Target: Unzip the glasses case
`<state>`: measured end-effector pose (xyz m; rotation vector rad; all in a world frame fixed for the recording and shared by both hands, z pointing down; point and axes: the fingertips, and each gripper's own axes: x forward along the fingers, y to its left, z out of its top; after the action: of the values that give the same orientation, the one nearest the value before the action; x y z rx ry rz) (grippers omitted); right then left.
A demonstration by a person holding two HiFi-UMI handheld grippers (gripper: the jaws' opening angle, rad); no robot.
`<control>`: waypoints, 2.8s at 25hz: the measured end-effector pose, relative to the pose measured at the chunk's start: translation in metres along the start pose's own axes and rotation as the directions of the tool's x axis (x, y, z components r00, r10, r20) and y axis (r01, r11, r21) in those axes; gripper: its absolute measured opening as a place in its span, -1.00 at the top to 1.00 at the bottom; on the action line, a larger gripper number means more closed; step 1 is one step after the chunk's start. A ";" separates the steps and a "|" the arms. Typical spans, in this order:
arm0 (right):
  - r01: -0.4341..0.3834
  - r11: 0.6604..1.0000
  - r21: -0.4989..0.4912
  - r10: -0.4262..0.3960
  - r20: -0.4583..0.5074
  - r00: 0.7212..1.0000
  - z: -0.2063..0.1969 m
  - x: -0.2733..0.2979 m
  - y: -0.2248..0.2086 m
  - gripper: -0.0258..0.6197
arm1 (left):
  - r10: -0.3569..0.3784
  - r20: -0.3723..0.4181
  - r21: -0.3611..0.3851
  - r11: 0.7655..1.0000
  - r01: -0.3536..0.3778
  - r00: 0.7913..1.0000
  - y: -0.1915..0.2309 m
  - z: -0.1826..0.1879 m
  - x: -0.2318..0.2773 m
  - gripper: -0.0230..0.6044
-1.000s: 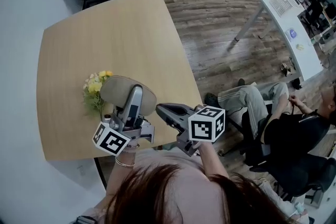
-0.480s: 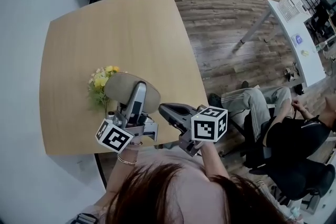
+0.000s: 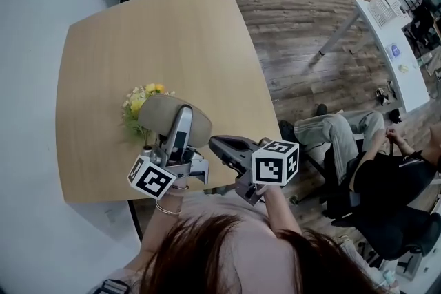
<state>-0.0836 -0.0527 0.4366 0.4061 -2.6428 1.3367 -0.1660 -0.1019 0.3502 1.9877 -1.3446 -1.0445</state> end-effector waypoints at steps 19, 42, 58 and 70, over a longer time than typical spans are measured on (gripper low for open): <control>0.000 0.999 -0.045 -0.001 -0.035 0.999 -0.019 0.023 0.020 0.86 | 0.034 0.019 -0.022 0.999 -0.033 0.999 0.017 0.018 -0.020 -0.03; -0.069 0.985 -0.157 0.062 -0.048 0.997 -0.025 0.000 0.033 0.86 | -0.001 0.036 0.003 1.000 0.001 0.999 -0.009 0.010 -0.031 -0.03; 0.207 0.915 -0.347 -0.156 0.169 0.973 0.032 -0.076 -0.005 0.87 | -0.008 0.227 0.020 1.000 0.004 0.974 -0.041 0.041 -0.066 -0.03; 0.368 0.802 -0.471 -0.241 0.310 0.920 0.042 -0.076 0.017 0.87 | -0.065 0.244 -0.033 0.997 0.075 0.968 -0.061 0.053 -0.095 -0.03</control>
<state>-0.0174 -0.0642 0.3797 0.9058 -2.8110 0.4594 -0.1974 0.0093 0.3027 1.9374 -1.3701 -1.3748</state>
